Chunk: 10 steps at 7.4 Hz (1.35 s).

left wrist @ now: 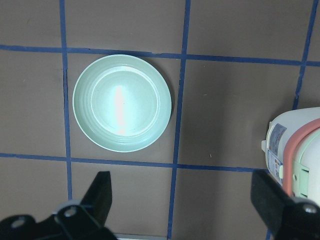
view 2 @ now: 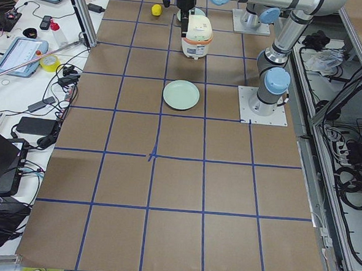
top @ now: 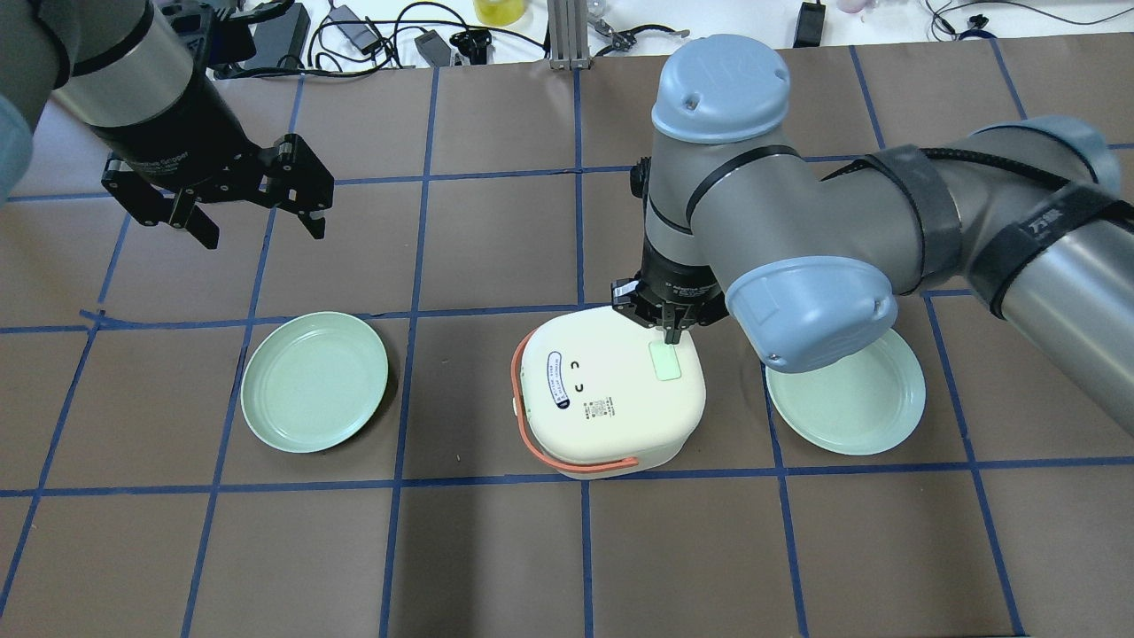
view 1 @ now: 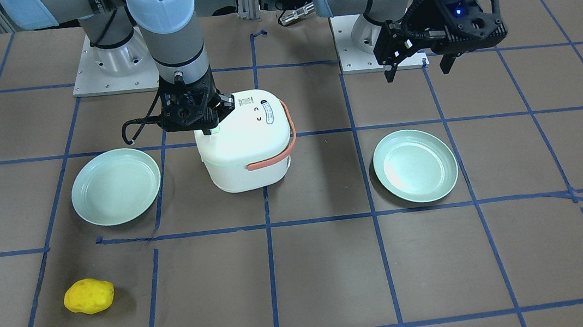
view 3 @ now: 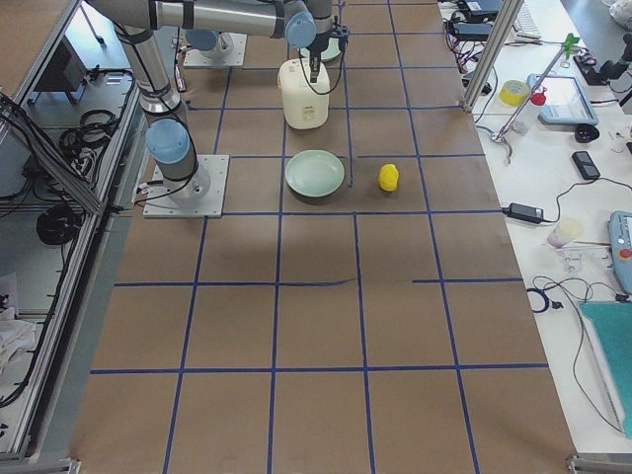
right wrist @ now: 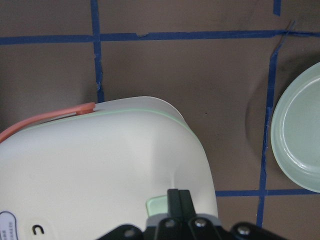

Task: Press rice cooker button
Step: 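Press down on the green button with the right gripper, then lift the right gripper away as the cooker lid pops open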

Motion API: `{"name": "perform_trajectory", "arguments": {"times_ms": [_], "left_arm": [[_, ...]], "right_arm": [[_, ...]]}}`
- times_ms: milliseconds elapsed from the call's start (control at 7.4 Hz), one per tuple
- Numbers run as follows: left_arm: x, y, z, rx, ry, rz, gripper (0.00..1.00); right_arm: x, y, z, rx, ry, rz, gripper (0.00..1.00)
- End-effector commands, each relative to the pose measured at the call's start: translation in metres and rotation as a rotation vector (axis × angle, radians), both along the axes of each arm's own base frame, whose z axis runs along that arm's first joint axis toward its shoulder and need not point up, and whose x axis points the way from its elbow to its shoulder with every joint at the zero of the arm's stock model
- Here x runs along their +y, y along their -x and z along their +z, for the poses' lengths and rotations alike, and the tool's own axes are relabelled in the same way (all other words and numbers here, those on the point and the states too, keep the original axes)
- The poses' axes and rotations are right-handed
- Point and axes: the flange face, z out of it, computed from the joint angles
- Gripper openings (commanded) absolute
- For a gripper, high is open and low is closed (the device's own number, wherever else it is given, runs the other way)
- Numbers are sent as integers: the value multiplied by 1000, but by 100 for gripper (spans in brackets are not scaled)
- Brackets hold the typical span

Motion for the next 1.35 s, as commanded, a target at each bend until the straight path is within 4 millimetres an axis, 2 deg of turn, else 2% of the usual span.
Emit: {"name": "perform_trajectory", "arguments": {"times_ms": [0,541,676,811,1081,1216], "left_arm": [[0,0,0,0,0,1,100],[0,0,0,0,0,-1,100],[0,0,0,0,0,1,100],[0,0,0,0,0,1,100],[0,0,0,0,0,1,100],[0,0,0,0,0,-1,100]], "right_arm": [[2,-2,-7,-5,-24,6,0],[5,-1,-10,-3,-37,30,1],[2,-1,0,-4,-12,28,73],[-2,0,10,-8,13,22,100],[-29,11,64,-7,92,-9,100],[-44,34,84,-4,86,-54,100]]}}
